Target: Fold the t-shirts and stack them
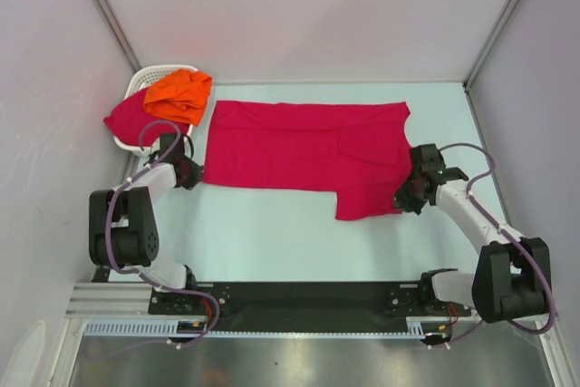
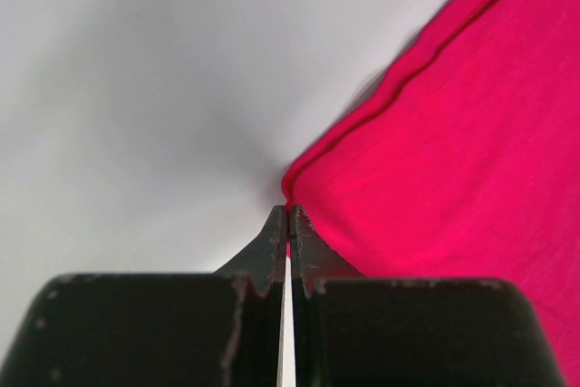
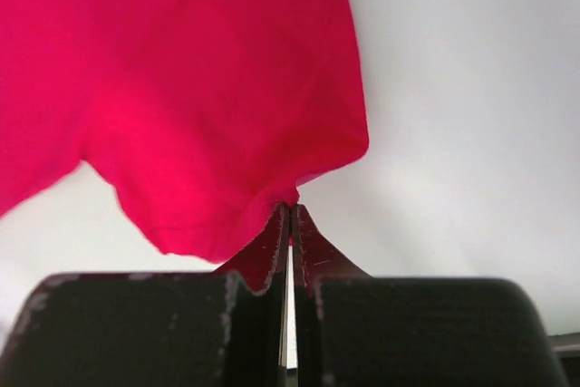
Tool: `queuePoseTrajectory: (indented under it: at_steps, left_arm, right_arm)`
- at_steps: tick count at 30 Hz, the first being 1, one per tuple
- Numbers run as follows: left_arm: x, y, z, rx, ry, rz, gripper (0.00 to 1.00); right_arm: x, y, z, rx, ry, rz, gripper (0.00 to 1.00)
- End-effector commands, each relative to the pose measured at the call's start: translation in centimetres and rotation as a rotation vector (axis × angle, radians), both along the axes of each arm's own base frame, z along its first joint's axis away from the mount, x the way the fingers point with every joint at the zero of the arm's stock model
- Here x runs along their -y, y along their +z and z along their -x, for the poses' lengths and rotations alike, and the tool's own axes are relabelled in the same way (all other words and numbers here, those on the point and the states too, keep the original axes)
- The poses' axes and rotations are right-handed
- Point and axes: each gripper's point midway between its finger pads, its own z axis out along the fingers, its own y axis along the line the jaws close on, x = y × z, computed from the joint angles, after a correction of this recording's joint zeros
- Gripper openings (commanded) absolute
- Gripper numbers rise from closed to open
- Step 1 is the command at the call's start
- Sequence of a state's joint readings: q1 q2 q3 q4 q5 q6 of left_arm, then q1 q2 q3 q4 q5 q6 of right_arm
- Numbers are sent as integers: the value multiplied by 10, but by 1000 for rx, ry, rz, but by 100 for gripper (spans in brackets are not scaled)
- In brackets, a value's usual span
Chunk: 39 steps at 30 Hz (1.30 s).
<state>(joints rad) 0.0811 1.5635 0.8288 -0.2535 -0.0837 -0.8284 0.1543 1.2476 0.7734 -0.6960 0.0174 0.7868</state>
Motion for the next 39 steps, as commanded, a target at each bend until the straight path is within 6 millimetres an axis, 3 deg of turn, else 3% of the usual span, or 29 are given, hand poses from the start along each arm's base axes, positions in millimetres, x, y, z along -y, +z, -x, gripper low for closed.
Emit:
queuePoseTrajectory:
  at_steps: [1,10,16,22,27,28,39]
  left_arm:
    - [-3,25,-16,59,-8,-22,0]
    - [-5,37,-25,75,6,-27,0]
    - [-5,43,-32,85,10,-23,0]
    - [-6,49,-37,96,18,-26,0]
    - [-7,53,-41,103,18,-31,0]
    - [-8,54,-42,106,21,-33,0]
    - [-13,61,-52,122,25,-59,0]
  right_arm:
    - [6,27,-28,91,-2,3,0]
    - [23,70,-67,224,2,25,0]
    - [34,75,-74,243,-3,43,0]
    - [40,92,-86,295,6,61,0]
    - [36,104,-100,320,62,60,0]
    - [46,106,-103,322,39,65,0]
    - [52,109,-127,333,61,73,0]
